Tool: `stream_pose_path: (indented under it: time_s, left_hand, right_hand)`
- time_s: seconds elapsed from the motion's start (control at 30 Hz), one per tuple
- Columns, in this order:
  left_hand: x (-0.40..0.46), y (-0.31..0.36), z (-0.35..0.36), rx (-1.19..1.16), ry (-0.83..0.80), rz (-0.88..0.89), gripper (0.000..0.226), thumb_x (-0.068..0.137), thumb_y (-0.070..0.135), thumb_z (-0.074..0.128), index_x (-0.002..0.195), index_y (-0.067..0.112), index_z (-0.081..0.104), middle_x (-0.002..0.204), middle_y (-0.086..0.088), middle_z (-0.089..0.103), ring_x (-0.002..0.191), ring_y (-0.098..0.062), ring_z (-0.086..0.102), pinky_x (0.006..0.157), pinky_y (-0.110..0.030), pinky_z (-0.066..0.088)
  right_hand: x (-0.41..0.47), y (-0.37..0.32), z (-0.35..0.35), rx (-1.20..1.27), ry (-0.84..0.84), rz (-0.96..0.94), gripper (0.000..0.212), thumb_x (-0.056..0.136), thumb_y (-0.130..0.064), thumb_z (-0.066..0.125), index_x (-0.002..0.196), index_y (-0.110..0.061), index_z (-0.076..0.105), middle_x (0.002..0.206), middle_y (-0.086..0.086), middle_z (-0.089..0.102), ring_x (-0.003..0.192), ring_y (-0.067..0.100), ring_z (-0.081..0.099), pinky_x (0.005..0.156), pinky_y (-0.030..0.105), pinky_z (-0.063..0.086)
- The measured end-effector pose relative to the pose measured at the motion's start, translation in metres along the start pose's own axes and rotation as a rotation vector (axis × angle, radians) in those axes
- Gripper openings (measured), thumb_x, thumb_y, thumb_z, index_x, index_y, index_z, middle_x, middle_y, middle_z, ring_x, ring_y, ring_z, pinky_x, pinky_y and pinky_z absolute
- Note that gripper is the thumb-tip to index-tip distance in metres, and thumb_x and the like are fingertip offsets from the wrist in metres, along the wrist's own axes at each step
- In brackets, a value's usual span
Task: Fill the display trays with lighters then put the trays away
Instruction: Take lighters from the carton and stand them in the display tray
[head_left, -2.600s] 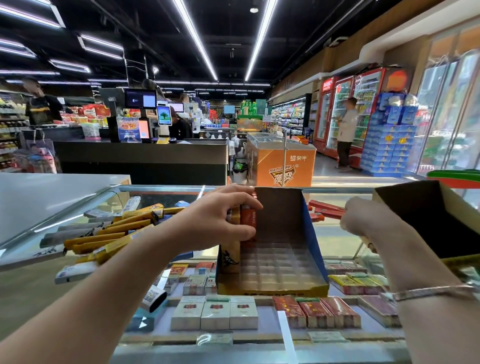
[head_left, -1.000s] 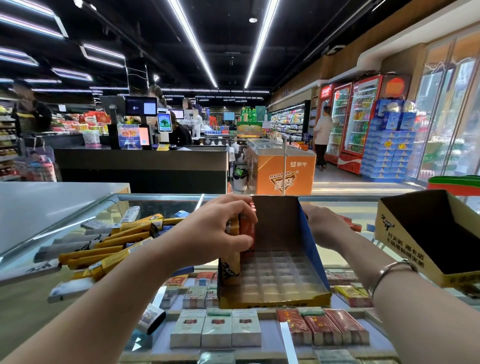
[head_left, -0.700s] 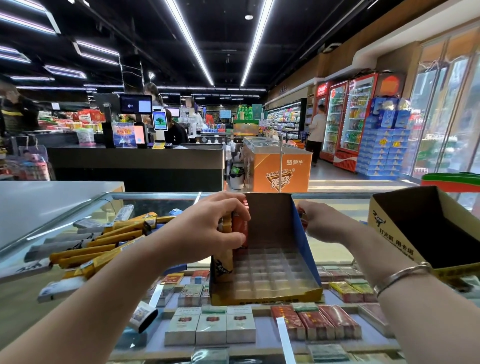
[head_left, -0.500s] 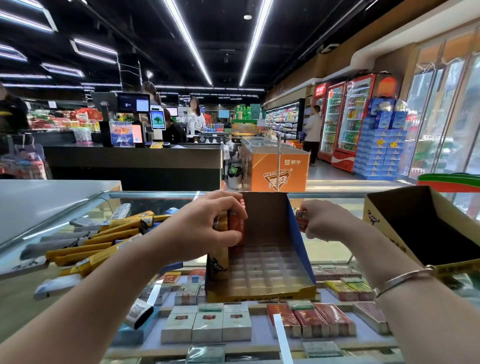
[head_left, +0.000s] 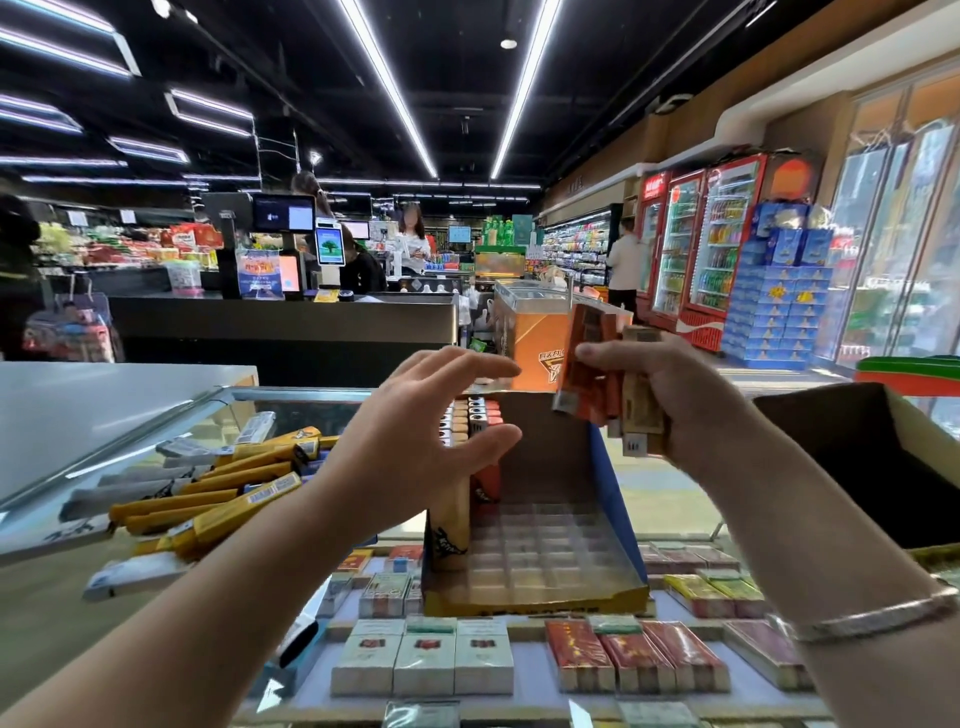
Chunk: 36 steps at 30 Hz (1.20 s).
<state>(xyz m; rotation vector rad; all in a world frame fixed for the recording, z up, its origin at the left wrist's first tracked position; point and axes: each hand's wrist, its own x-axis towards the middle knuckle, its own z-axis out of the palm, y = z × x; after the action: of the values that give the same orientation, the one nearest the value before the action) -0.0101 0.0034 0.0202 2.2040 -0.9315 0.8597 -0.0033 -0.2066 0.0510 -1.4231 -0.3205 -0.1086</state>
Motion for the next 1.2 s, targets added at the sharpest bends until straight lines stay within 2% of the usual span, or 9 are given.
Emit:
stream_pose_path:
  time_s: [0.13,0.23,0.3,0.4,0.53,0.63,0.83,0.97,1.2]
  left_hand:
    - [-0.001,0.01,0.003,0.029,0.01,0.082,0.045,0.074,0.061,0.051,0.117,0.05,0.043,0.101,0.029,0.051,0.1,0.003,0.049,0.084,-0.016,0.04]
    - [-0.002,0.013,0.004,-0.051,0.022,0.031,0.039,0.072,0.067,0.05,0.108,0.053,0.043,0.094,0.027,0.053,0.092,0.005,0.054,0.077,-0.024,0.05]
    - [-0.002,0.013,0.004,-0.099,0.027,0.001,0.036,0.071,0.057,0.057,0.105,0.05,0.048,0.093,0.023,0.056,0.093,-0.001,0.057,0.078,-0.03,0.051]
    - [-0.001,0.012,0.004,-0.047,0.058,0.068,0.041,0.071,0.032,0.073,0.105,0.043,0.053,0.095,0.031,0.05,0.094,-0.006,0.055,0.081,-0.028,0.048]
    - [0.001,0.013,0.002,-0.031,0.171,0.108,0.027,0.075,0.037,0.067,0.099,0.026,0.069,0.087,0.015,0.057,0.084,-0.008,0.056,0.073,-0.028,0.049]
    - [0.003,0.012,-0.002,-0.017,0.301,0.113,0.02,0.079,0.037,0.064,0.095,0.025,0.068,0.085,0.01,0.051,0.077,-0.004,0.052,0.068,-0.021,0.049]
    - [0.004,0.012,-0.007,-0.237,0.354,-0.051,0.02,0.08,0.038,0.056,0.093,0.024,0.062,0.087,0.016,0.061,0.077,-0.002,0.062,0.064,-0.01,0.048]
    - [0.002,0.008,-0.002,-0.124,0.251,-0.042,0.02,0.077,0.031,0.063,0.096,0.026,0.064,0.084,0.017,0.062,0.073,-0.002,0.064,0.066,-0.012,0.051]
    - [0.0,0.007,0.004,0.024,0.16,-0.059,0.015,0.078,0.02,0.071,0.093,0.021,0.072,0.082,0.018,0.062,0.069,0.001,0.062,0.064,-0.012,0.051]
  right_hand:
    - [-0.004,0.009,0.018,0.019,-0.182,0.012,0.03,0.071,-0.012,0.065,0.096,0.001,0.056,0.064,0.009,0.065,0.046,0.015,0.059,0.04,0.021,0.047]
    - [-0.003,0.014,0.023,0.086,-0.199,0.021,0.046,0.068,-0.014,0.066,0.109,0.002,0.053,0.067,0.009,0.064,0.049,0.016,0.06,0.043,0.023,0.05]
    - [-0.002,0.016,0.023,0.148,-0.192,0.04,0.051,0.067,-0.013,0.066,0.114,-0.001,0.051,0.068,0.01,0.064,0.05,0.018,0.06,0.046,0.024,0.051]
    - [0.0,0.018,0.024,0.215,-0.202,0.044,0.042,0.067,-0.012,0.063,0.106,-0.004,0.05,0.06,0.009,0.064,0.044,0.016,0.058,0.044,0.023,0.05]
    - [0.001,0.02,0.024,0.202,-0.258,0.061,0.038,0.069,-0.011,0.063,0.104,-0.004,0.048,0.058,0.009,0.061,0.041,0.016,0.057,0.04,0.022,0.048]
    - [0.0,0.02,0.025,0.232,-0.308,0.149,0.033,0.072,-0.01,0.062,0.102,-0.004,0.052,0.064,0.01,0.06,0.045,0.014,0.058,0.044,0.023,0.05]
    - [0.001,0.019,0.022,0.16,-0.035,0.022,0.011,0.084,0.0,0.057,0.093,-0.005,0.054,0.058,0.01,0.061,0.042,0.016,0.057,0.043,0.025,0.049]
    - [0.0,0.017,0.02,0.129,0.088,-0.051,0.012,0.084,0.001,0.057,0.092,-0.005,0.052,0.057,0.009,0.058,0.042,0.017,0.055,0.042,0.026,0.049]
    - [-0.002,0.018,0.024,0.058,0.112,-0.094,0.014,0.085,0.002,0.056,0.096,-0.005,0.052,0.063,0.01,0.057,0.047,0.017,0.055,0.045,0.026,0.051]
